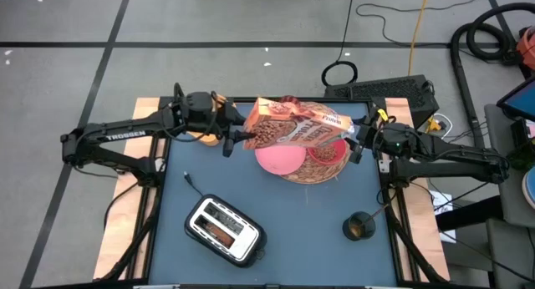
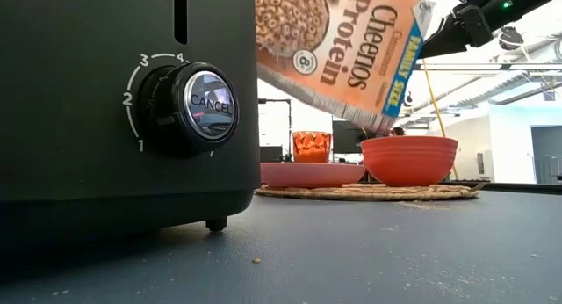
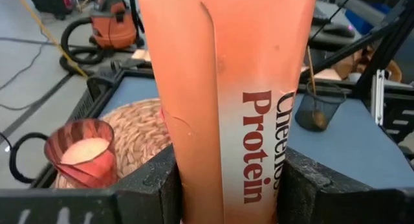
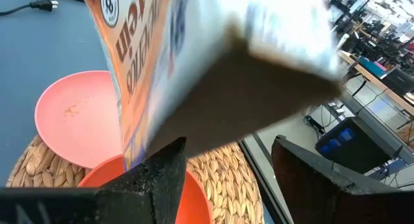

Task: Arrange a breakfast setting
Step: Pour the cereal from the cereal box into the red bowl

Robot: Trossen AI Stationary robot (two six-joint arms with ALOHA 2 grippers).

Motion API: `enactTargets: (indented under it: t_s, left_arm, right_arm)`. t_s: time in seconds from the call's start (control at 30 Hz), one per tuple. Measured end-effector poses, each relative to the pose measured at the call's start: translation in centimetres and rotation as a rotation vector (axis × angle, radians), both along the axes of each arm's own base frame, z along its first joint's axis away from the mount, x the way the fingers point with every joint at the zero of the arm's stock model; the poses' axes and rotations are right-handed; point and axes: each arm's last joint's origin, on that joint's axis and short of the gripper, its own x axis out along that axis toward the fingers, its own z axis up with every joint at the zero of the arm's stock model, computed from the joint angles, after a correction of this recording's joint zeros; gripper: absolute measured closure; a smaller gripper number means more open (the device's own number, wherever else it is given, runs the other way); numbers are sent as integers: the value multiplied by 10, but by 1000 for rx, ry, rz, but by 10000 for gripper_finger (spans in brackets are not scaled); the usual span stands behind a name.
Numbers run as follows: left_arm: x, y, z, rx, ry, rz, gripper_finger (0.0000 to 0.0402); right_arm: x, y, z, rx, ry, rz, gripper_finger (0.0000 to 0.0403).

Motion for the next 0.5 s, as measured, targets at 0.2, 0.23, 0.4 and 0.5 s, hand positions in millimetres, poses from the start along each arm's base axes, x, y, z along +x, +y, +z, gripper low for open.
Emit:
enactTargets:
  t_s: [0.2, 0.23, 0.4, 0.5]
  left_arm:
    - [-1, 0, 4, 22, -24, 10, 224]
    - [0, 0, 1, 16, -8, 11, 224]
    - [3, 1, -5, 1, 32, 11, 224]
    - [1, 1, 0, 22, -5, 9, 224]
  right_arm:
    - [0, 0, 0, 0, 0, 0, 188]
    - [0, 0, 0, 0, 0, 0, 188]
    - [0, 0, 0, 0, 0, 0, 188]
    - [0, 0, 0, 0, 0, 0, 188]
